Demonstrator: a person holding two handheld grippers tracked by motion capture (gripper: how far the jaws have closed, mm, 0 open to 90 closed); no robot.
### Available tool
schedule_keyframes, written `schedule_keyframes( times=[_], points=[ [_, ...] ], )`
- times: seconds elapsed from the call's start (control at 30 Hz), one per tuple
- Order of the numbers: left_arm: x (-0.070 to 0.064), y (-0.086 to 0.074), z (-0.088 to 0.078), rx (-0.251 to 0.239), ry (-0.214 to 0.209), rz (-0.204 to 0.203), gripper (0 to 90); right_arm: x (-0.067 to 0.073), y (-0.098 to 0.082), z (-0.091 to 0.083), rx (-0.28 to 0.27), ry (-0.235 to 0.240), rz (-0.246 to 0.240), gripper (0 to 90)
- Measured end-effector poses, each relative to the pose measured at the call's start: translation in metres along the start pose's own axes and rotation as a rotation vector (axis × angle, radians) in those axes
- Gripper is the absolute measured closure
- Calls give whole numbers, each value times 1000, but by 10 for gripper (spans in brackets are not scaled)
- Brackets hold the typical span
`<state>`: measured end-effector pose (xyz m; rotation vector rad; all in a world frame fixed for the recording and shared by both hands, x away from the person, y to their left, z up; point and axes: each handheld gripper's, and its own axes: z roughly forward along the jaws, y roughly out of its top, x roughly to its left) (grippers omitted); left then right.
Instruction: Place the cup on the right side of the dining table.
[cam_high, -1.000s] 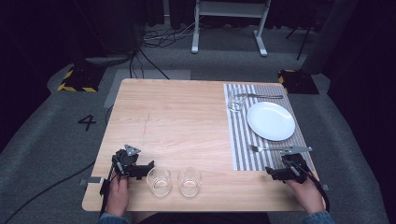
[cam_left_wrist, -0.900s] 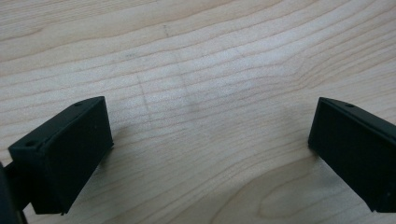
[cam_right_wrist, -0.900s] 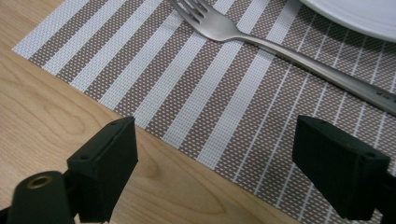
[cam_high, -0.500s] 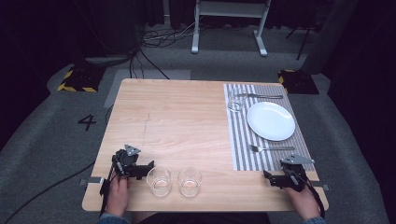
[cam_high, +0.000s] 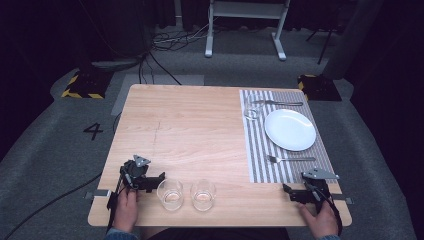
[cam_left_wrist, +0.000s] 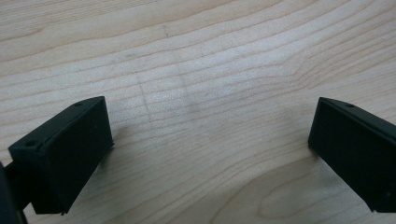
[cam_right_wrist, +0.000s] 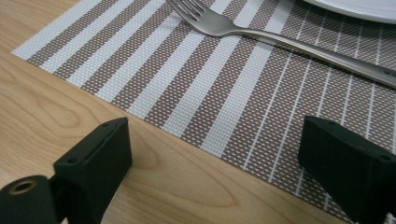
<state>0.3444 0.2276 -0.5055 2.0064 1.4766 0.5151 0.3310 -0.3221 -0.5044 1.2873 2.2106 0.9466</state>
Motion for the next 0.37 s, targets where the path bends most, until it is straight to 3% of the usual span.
schedule_keyframes(
  times=[0.37],
  points=[
    [0, 0, 0, 0, 1, -1, 0, -2, 0, 0, 3, 18, -18, 88]
  ],
)
